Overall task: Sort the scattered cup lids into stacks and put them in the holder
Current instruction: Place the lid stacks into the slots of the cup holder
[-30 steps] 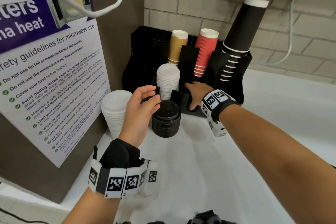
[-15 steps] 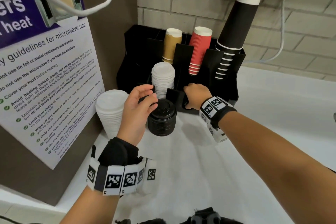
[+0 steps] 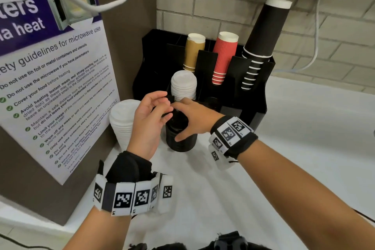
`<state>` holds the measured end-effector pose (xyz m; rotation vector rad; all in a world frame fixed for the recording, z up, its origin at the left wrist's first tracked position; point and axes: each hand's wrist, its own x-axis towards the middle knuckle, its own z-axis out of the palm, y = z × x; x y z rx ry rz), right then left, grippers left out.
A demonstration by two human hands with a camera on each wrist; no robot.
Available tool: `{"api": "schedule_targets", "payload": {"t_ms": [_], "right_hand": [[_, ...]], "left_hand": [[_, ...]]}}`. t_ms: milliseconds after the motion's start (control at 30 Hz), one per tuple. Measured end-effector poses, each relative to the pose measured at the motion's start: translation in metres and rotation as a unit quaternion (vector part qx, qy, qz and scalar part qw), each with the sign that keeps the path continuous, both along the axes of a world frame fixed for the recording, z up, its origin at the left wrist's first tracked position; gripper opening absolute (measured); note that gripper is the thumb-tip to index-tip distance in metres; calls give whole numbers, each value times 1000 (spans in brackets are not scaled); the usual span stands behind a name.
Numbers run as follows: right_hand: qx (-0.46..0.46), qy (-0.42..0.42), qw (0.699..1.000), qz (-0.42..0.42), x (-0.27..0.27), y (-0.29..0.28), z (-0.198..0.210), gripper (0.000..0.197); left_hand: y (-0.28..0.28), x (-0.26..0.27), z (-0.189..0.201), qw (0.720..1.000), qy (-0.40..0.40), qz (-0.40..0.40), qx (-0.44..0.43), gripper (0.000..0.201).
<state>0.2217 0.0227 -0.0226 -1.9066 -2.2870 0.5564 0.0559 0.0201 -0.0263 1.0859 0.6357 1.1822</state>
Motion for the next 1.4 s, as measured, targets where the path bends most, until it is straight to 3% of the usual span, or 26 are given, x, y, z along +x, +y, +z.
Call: {"api": "schedule_targets", "payload": {"t_ms": [267, 367, 500, 600, 667, 733, 900, 1100, 1400], "right_hand": [[8, -14, 1000, -3, -5, 6, -10, 85], [31, 23, 999, -8, -3, 5, -8, 80], [117, 120, 985, -41, 4, -3, 9, 71], [171, 285, 940, -73, 7, -15, 28, 55], [135, 390, 909, -61, 4, -24, 38, 45], [91, 426, 899, -48, 2, -31, 44, 42], [34, 457, 888, -36, 8, -43, 52, 49], [33, 464, 884, -51, 12, -46, 54, 56], [35, 448, 892, -56, 15, -46, 55, 53]], "left_hand": [[-1, -6, -1, 1000, 8, 12, 0, 19], [-1, -6, 0, 1000, 5, 13, 4, 19], [-1, -6, -1, 998, 29, 29, 36, 26], [-2, -3, -3, 993, 85, 19, 81, 48], [-4, 0, -3, 992, 92, -31, 76, 72], [-5, 4, -3, 992, 58, -85, 73, 81], [-3, 6, -4, 992, 28, -102, 70, 83], [-7, 9, 0, 990, 35, -102, 92, 75], [-10, 9, 1, 987, 58, -124, 90, 89]]}}
